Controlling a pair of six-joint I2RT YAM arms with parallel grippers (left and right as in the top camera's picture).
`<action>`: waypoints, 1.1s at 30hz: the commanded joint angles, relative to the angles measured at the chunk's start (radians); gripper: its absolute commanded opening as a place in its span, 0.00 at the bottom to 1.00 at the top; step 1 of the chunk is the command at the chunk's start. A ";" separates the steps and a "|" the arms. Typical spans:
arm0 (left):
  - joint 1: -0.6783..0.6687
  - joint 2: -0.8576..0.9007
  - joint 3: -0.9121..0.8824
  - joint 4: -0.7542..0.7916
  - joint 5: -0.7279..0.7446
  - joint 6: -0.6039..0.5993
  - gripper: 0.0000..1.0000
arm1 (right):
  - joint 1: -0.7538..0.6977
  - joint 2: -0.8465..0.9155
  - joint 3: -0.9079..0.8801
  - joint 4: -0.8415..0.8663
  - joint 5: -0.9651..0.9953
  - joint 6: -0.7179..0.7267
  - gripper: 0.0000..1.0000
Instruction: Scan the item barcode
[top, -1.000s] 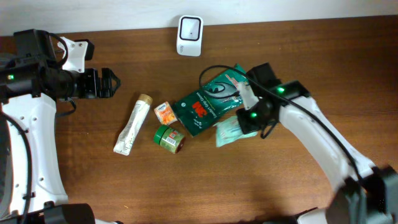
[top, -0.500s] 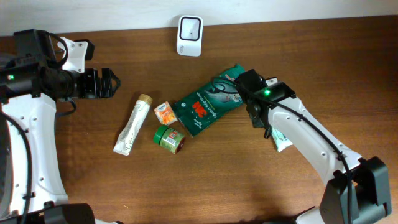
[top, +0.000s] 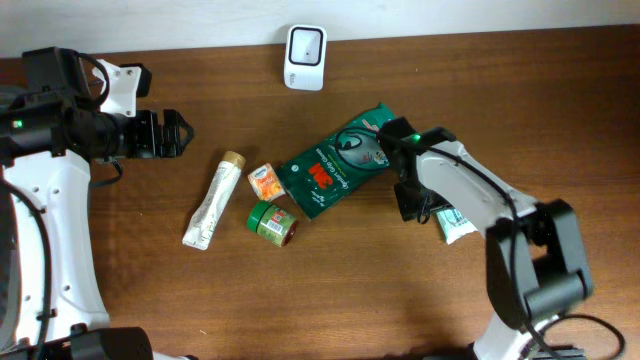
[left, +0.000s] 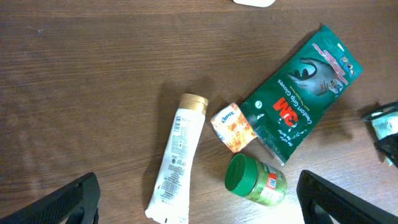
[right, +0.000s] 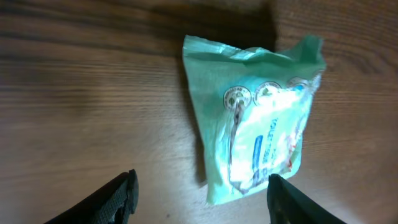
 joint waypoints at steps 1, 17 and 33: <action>0.005 -0.016 0.016 0.000 0.011 0.016 0.99 | -0.004 0.061 -0.010 0.016 0.110 -0.001 0.61; 0.005 -0.016 0.016 0.000 0.011 0.016 0.99 | -0.076 0.118 -0.186 0.188 0.001 -0.002 0.32; 0.005 -0.016 0.016 0.000 0.011 0.016 0.99 | -0.075 0.078 0.125 -0.097 -0.584 -0.275 0.04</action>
